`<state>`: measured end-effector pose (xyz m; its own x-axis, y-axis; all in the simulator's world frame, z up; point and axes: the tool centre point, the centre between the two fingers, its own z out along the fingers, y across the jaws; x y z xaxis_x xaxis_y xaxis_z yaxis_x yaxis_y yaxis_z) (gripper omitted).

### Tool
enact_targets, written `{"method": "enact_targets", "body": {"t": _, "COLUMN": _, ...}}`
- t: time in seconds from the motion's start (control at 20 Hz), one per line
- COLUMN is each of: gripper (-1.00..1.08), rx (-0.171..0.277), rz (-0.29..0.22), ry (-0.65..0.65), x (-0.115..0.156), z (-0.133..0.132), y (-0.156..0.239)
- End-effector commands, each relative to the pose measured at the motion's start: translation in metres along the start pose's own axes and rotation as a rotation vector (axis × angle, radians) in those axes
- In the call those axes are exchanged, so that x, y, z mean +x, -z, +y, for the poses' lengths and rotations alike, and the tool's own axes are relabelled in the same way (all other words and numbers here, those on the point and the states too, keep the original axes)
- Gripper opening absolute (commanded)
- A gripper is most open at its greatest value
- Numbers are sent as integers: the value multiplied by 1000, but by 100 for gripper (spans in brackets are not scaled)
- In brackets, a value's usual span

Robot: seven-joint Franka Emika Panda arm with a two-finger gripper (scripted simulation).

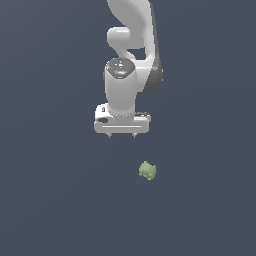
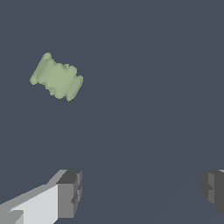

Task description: Pick up the object and move it to a goal position.

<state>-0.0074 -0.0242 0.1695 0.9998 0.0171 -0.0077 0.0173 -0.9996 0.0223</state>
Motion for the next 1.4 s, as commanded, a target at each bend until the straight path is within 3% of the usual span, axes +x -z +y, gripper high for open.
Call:
{"method": "enact_targets", "body": {"t": 0.0, "gripper": 100, "rx": 0, "rz": 0, "ry": 0, "x": 0, "z": 0, "y": 0}}
{"method": "enact_targets", "body": {"t": 0.5, "gripper": 100, "rx": -6, "rz": -21, "ry": 40, "x": -1, "z": -23, "y": -7}}
{"method": "enact_targets", "body": {"t": 0.85, "gripper": 100, "rx": -6, "rz": -21, "ry": 50, "x": 0, "z": -23, "y": -8}}
{"method": "enact_targets", "body": {"t": 1.35, "gripper": 100, "rx": -9, "rz": -19, "ry": 203, "x": 17, "z": -36, "y": -15}}
